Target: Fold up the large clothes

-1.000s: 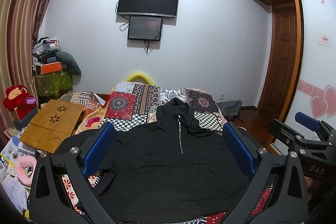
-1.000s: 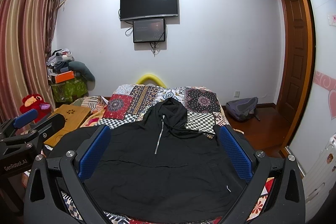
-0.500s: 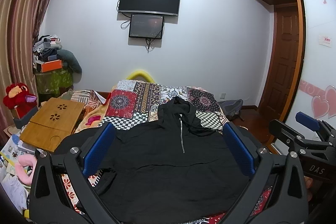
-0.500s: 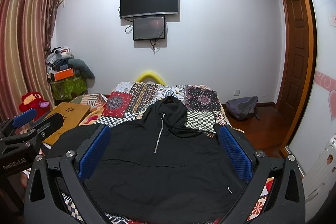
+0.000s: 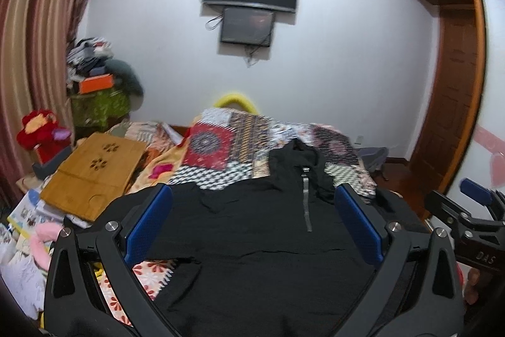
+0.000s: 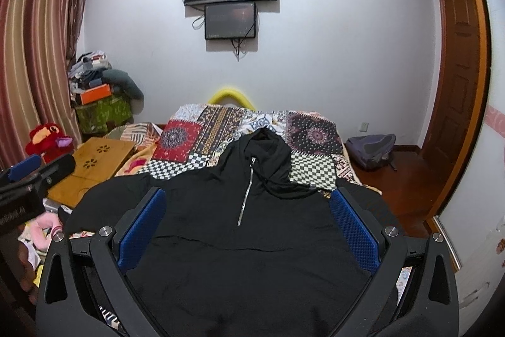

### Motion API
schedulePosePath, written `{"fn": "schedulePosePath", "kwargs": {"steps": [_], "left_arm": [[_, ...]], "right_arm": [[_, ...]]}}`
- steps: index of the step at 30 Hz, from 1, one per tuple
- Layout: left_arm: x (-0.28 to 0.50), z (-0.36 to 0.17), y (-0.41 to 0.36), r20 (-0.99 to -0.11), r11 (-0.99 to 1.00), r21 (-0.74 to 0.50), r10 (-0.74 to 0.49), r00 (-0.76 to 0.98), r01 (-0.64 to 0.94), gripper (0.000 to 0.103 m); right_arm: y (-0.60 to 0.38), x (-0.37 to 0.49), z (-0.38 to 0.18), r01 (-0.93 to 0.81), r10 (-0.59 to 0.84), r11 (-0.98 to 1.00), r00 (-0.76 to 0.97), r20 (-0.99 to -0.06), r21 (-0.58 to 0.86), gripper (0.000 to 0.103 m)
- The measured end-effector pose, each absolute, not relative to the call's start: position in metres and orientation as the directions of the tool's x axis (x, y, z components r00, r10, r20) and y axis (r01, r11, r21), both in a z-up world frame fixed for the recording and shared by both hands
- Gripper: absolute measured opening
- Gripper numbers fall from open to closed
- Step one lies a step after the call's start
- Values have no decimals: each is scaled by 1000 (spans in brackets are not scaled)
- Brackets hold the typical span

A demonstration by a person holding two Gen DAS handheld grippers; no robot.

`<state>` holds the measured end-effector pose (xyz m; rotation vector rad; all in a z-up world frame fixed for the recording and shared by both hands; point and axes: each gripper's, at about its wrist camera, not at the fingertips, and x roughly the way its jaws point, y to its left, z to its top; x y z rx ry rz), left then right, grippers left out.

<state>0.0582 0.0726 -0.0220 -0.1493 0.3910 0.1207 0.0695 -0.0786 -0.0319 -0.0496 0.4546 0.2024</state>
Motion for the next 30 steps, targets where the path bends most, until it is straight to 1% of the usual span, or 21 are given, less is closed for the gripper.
{"fn": "schedulePosePath", "kwargs": {"steps": [6, 9, 11, 15, 17, 19, 21, 23, 24, 25, 28, 30], "left_arm": [[87, -52, 125, -489, 948, -162, 165, 857, -275, 103], [99, -75, 164, -557, 906, -170, 236, 797, -387, 103], [102, -89, 188, -594, 883, -187, 248, 766, -431, 103], [106, -127, 245, -686, 805, -264, 231, 690, -531, 103], [105, -145, 268, -718, 760, -297, 221, 660, -578, 103], [101, -162, 289, -752, 717, -327, 198, 629, -616, 103], [97, -184, 313, -788, 668, -381, 127, 603, -639, 103], [94, -205, 328, -804, 625, -436, 52, 592, -648, 103], [94, -210, 332, -808, 611, -454, 26, 589, -649, 102], [93, -223, 338, -808, 577, -494, -28, 588, -651, 102], [90, -245, 349, -792, 494, -573, -130, 597, -653, 99], [92, -258, 354, -773, 447, -618, -194, 604, -647, 92]], "right_arm": [[-65, 95, -50, -221, 184, 975, 844, -504, -13, 103], [-62, 105, -58, -225, 184, 974, 823, -537, -10, 103], [-60, 113, -63, -226, 183, 974, 810, -557, -10, 103], [-55, 127, -73, -228, 175, 974, 784, -595, -15, 103], [-54, 132, -77, -228, 172, 973, 773, -611, -15, 103], [-52, 137, -80, -228, 169, 974, 765, -621, -15, 103], [-51, 140, -86, -226, 164, 974, 750, -640, -15, 103], [-50, 144, -90, -226, 162, 974, 740, -652, -15, 103], [-50, 147, -93, -226, 160, 974, 735, -659, -15, 103], [-49, 148, -94, -227, 159, 974, 731, -664, -16, 103], [-47, 153, -100, -228, 151, 973, 719, -678, -25, 103], [-47, 155, -103, -227, 146, 973, 714, -684, -30, 103]]}}
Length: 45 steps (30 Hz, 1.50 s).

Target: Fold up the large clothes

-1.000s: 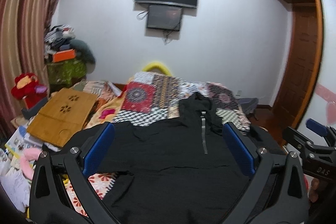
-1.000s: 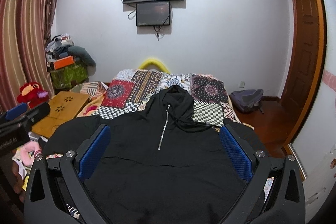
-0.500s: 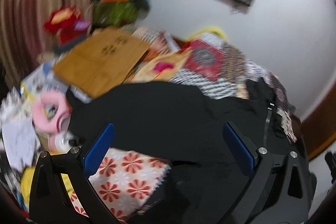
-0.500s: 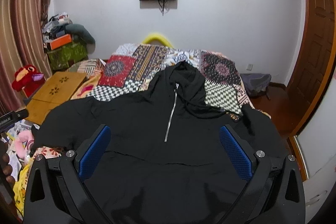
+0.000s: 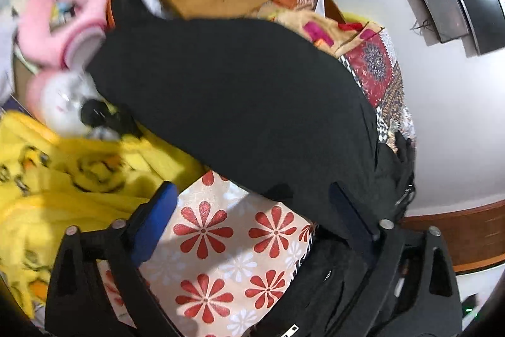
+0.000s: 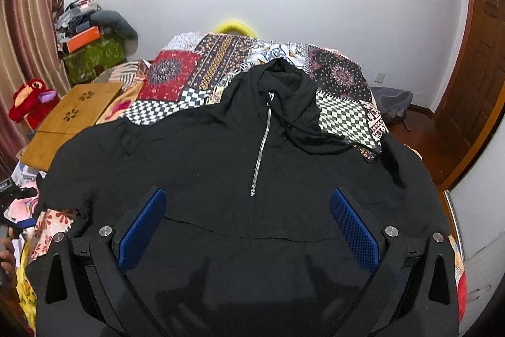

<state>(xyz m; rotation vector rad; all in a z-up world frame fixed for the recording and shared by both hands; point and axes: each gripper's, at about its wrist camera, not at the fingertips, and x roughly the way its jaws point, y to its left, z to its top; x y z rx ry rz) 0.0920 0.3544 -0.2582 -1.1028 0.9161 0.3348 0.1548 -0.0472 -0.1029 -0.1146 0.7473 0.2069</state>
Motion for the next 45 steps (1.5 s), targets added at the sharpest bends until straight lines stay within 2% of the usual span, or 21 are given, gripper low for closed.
{"fn": "schedulePosePath", "kwargs": {"steps": [4, 8, 10, 13, 18, 20, 28, 35, 41, 45], "left_arm": [[99, -279, 366, -743, 378, -666, -254, 619, -643, 90], [104, -288, 382, -744, 356, -665, -229, 628, -657, 73], [111, -289, 389, -760, 379, -641, -196, 619, -668, 69], [120, -283, 392, -790, 437, -590, -137, 598, -679, 56], [129, -258, 389, -844, 555, -423, 48, 535, -717, 20], [130, -239, 382, -839, 606, -352, 133, 528, -713, 16], [150, -150, 348, -709, 732, -338, 215, 671, -592, 10], [190, -85, 287, -600, 849, -334, 143, 787, -409, 8], [224, -67, 215, -572, 915, -310, 39, 819, -259, 8], [249, -80, 154, -616, 957, -247, -33, 787, -153, 8]], "right_arm": [[-50, 159, -106, -220, 135, 975, 706, -695, -34, 103], [-54, 161, -107, -209, 126, 977, 701, -702, -33, 103], [-54, 161, -108, -206, 122, 978, 701, -702, -36, 103], [-56, 160, -106, -198, 107, 979, 705, -702, -50, 103], [-61, 155, -102, -188, 92, 980, 710, -698, -61, 103], [-64, 153, -100, -186, 90, 981, 715, -693, -64, 103], [-81, 146, -93, -167, 85, 984, 729, -679, -56, 103], [-101, 140, -93, -150, 82, 988, 737, -671, -44, 103], [-121, 138, -94, -127, 70, 991, 739, -670, -36, 103], [-136, 135, -99, -103, 65, 994, 732, -678, -16, 103]]}}
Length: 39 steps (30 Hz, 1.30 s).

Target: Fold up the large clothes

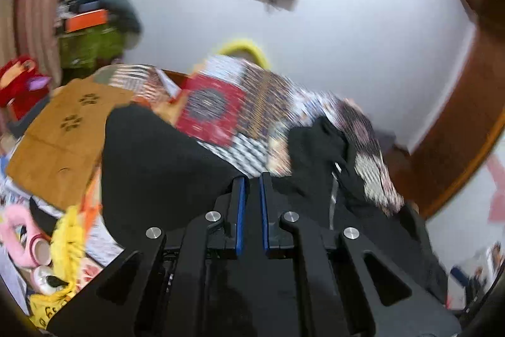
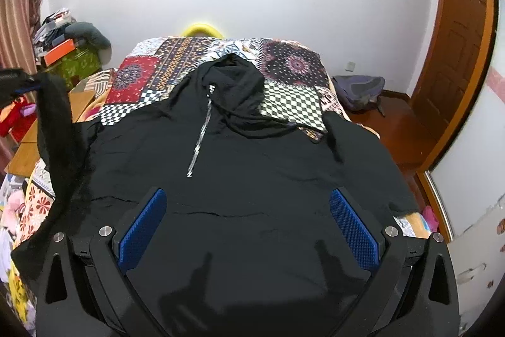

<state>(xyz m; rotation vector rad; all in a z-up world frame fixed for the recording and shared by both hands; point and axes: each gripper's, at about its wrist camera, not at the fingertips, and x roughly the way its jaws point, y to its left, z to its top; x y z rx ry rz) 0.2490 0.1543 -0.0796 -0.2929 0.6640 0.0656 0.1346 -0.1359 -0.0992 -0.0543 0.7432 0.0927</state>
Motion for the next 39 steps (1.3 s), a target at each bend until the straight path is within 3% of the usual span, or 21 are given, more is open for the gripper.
{"fn": "schedulePosePath", "kwargs": {"steps": [8, 12, 18, 23, 25, 27, 29, 39], "left_arm": [[265, -139, 52, -729, 982, -175, -177, 661, 71, 8], [260, -166, 16, -774, 983, -123, -181, 607, 137, 8], [258, -204, 5, -854, 972, -162, -223, 470, 168, 8], [242, -186, 28, -833, 976, -166, -215, 510, 140, 10], [238, -173, 46, -817, 982, -153, -190, 544, 113, 18], [229, -159, 69, -793, 989, -128, -145, 591, 71, 44], [219, -146, 92, -759, 995, -96, -89, 645, 25, 60], [182, -135, 198, -714, 979, -71, 83, 695, -189, 70]], "right_arm": [[-156, 131, -112, -60, 24, 998, 709, -705, -27, 103], [-155, 128, -116, -61, 6, 997, 696, -718, -51, 103], [-149, 130, -112, -76, 5, 995, 694, -720, -66, 103], [-132, 138, -99, -134, 41, 988, 711, -702, -77, 103], [-121, 142, -94, -162, 63, 984, 718, -693, -78, 103], [-107, 148, -88, -203, 98, 976, 720, -686, -73, 103], [-91, 154, -85, -244, 131, 967, 719, -683, -71, 103], [23, 172, -93, -508, 255, 839, 681, -687, -193, 103]]}}
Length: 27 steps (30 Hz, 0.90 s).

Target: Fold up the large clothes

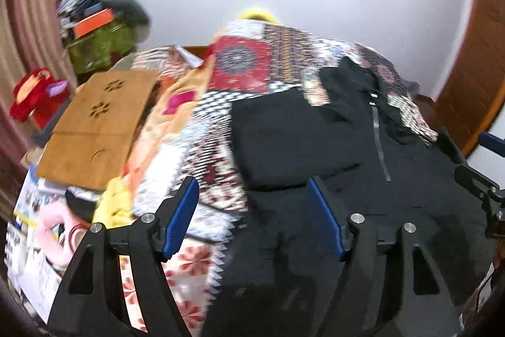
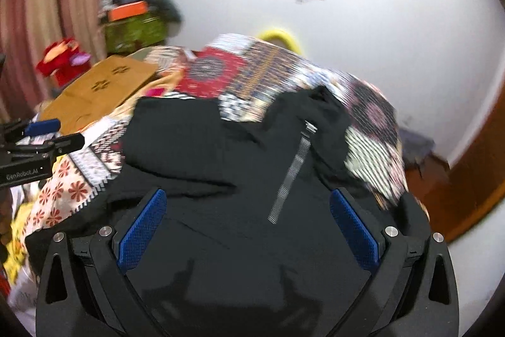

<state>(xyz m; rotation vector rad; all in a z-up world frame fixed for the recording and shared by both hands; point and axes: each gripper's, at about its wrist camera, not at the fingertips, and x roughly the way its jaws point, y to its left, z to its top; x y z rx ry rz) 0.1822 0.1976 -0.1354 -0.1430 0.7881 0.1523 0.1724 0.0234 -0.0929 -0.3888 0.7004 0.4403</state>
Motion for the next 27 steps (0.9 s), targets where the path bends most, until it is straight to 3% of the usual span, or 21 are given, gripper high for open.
{"fn": "schedulePosePath", "kwargs": {"steps": [4, 13, 16, 19, 21, 24, 27], "left_arm": [[176, -145, 223, -724, 971, -33, 140, 675, -237, 70], [177, -180, 255, -771, 954, -58, 144, 621, -294, 70], [181, -190, 260, -788, 951, -68, 135, 600, -303, 70], [184, -196, 257, -797, 953, -57, 137, 588, -299, 70], [187, -200, 253, -805, 956, -57, 126, 580, -287, 70], [192, -205, 246, -817, 962, -59, 107, 566, -268, 70], [196, -208, 237, -825, 968, -56, 93, 558, -244, 70]], "right_arm": [[68, 193, -125, -601, 264, 775, 589, -764, -195, 103], [147, 223, -188, -715, 239, 671, 457, -857, -195, 98], [157, 229, -201, -737, 236, 648, 434, -869, -192, 86], [157, 235, -207, -738, 266, 648, 452, -851, -190, 67], [155, 236, -208, -753, 305, 635, 449, -840, -172, 41], [146, 228, -198, -758, 351, 634, 458, -817, -153, 21], [136, 225, -182, -747, 381, 652, 474, -794, -133, 13]]}}
